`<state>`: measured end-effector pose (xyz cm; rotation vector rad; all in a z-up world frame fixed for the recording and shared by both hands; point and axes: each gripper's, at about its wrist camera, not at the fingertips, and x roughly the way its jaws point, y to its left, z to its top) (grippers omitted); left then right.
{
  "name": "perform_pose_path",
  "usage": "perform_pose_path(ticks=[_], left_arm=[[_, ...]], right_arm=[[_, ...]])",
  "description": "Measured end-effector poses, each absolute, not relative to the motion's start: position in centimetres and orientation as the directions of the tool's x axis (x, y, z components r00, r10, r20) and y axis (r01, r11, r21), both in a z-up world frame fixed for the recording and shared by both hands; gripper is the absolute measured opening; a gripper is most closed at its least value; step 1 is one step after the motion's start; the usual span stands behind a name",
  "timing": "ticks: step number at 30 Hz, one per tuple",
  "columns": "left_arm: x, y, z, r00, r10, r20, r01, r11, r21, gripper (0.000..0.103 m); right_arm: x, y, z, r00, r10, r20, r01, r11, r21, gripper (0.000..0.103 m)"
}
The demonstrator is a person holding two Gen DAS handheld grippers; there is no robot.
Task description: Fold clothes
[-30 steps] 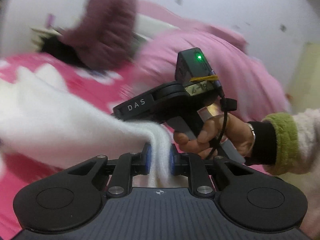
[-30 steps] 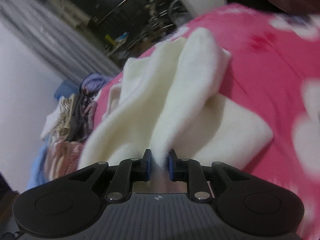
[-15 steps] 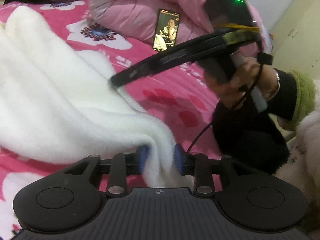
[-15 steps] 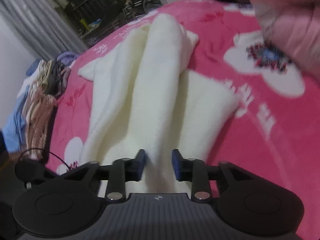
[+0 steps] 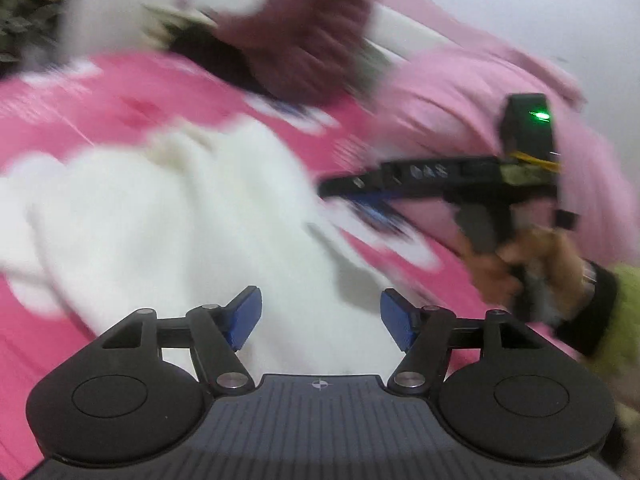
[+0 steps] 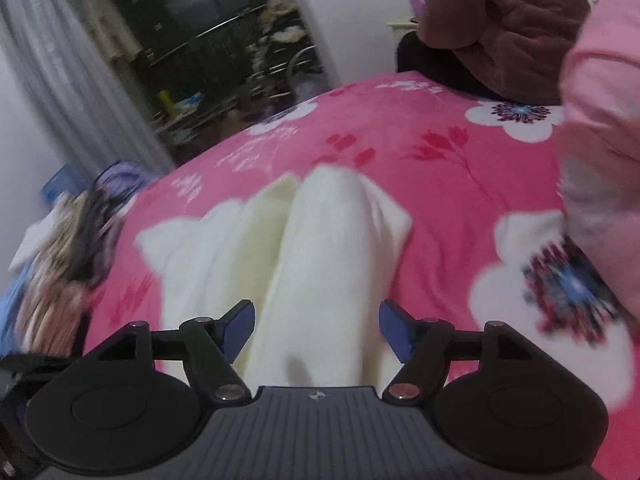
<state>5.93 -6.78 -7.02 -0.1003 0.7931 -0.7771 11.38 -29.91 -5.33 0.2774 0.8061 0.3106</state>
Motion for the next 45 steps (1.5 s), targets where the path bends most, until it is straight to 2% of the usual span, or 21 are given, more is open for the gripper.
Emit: perform_pose_path(ticks=[6, 9, 10, 11, 13, 14, 15, 18, 24, 31, 36, 41, 45], left_arm=[[15.1, -9.0, -9.5, 0.600, -0.503, -0.623, 0.451, 0.855, -0.256, 0.067], [18.8, -9.3, -10.7, 0.600, -0.470, -0.648, 0.408, 0.876, -0.257, 0.066], [19.6, -9.1, -10.9, 0.597, -0.460, -0.657, 0.382, 0.883, -0.272, 0.063], [19.5, -8.8, -10.9, 0.605, -0.454, -0.654, 0.351, 0.889, -0.293, 0.059], [18.8, -7.7, -10.6, 0.620, -0.444, -0.647, 0.303, 0.896, -0.324, 0.038], [18.2, -7.0, -10.3, 0.627, -0.439, -0.643, 0.287, 0.898, -0.334, 0.032], [17.5, -6.2, -10.1, 0.633, -0.435, -0.640, 0.270, 0.899, -0.344, 0.017], [14.8, -5.2, -8.8, 0.640, -0.471, -0.607, 0.280, 0.879, -0.387, 0.007], [8.0, -3.2, -4.0, 0.626, -0.609, -0.487, 0.423, 0.790, -0.444, 0.006], [-2.2, -6.0, -0.9, 0.435, -0.795, -0.423, 0.699, 0.594, -0.397, 0.005], [-6.3, -9.5, -3.7, 0.215, -0.827, -0.520, 0.758, 0.477, -0.445, 0.005], [-9.6, -11.0, -6.4, 0.148, -0.755, -0.639, 0.835, 0.441, -0.328, 0.006], [-10.8, -11.6, -7.2, 0.152, -0.715, -0.682, 0.880, 0.412, -0.236, 0.007]], right_arm=[[18.9, -27.9, -7.3, 0.643, 0.328, -0.692, -0.159, 0.941, 0.299, 0.073], [21.0, -27.5, -9.1, 0.605, 0.309, -0.734, -0.156, 0.950, 0.272, 0.072], [21.1, -27.6, -9.5, 0.600, 0.311, -0.737, -0.154, 0.949, 0.275, 0.064], [21.3, -27.7, -10.0, 0.596, 0.313, -0.740, -0.152, 0.948, 0.279, 0.058], [21.2, -28.0, -10.6, 0.595, 0.315, -0.739, -0.149, 0.947, 0.284, 0.033], [20.8, -28.3, -10.6, 0.604, 0.316, -0.732, -0.148, 0.947, 0.286, 0.030], [20.4, -28.6, -10.5, 0.613, 0.316, -0.724, -0.148, 0.946, 0.287, 0.027], [17.0, -29.9, -9.2, 0.635, 0.338, -0.695, -0.132, 0.934, 0.333, 0.022], [9.6, -32.7, -6.3, 0.677, 0.381, -0.630, -0.098, 0.895, 0.435, 0.022], [0.8, -36.1, -3.4, 0.718, 0.411, -0.561, -0.053, 0.837, 0.545, 0.021], [-5.6, -38.7, -5.9, 0.659, 0.349, -0.666, 0.091, 0.842, 0.531, 0.024], [-10.3, -40.6, -6.2, 0.654, 0.256, -0.712, 0.196, 0.851, 0.487, 0.026], [-11.3, -40.4, -5.2, 0.676, 0.246, -0.694, 0.190, 0.852, 0.487, 0.037]])
